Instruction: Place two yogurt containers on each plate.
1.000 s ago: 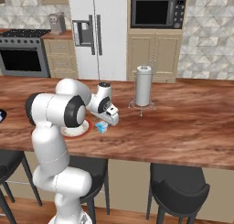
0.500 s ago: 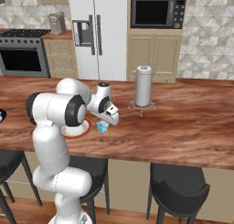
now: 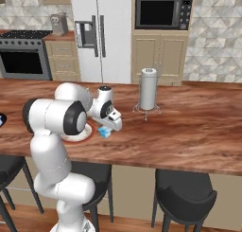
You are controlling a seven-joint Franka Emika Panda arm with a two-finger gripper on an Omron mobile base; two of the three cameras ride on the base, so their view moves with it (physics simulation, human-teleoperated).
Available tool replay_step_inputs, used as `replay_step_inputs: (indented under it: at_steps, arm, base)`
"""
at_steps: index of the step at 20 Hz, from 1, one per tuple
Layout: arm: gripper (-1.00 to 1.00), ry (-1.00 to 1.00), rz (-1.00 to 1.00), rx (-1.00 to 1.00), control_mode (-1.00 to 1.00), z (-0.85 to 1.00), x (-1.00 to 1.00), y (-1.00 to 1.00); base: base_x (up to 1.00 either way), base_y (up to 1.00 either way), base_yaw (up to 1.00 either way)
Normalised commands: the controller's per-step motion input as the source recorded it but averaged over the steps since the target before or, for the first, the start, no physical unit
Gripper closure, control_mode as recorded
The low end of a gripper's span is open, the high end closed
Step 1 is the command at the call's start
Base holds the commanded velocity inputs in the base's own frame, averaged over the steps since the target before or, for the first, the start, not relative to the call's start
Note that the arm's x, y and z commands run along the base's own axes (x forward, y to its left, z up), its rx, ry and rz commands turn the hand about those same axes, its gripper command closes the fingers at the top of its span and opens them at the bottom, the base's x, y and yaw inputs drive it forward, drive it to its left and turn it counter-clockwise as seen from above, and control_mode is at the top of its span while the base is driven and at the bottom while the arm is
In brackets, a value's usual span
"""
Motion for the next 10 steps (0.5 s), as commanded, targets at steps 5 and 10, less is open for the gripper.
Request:
replay_step_inputs:
  at_steps: [5, 10]
  arm:
    - [-1.00, 0.00, 0.00, 0.00, -1.00, 0.00, -0.14, 0.00]
    - [-1.00, 0.00, 0.00, 0.00, -1.00, 0.00, 0.26, 0.01]
  base:
    - [0.00, 0.00, 0.00]
    - [0.00, 0.00, 0.00]
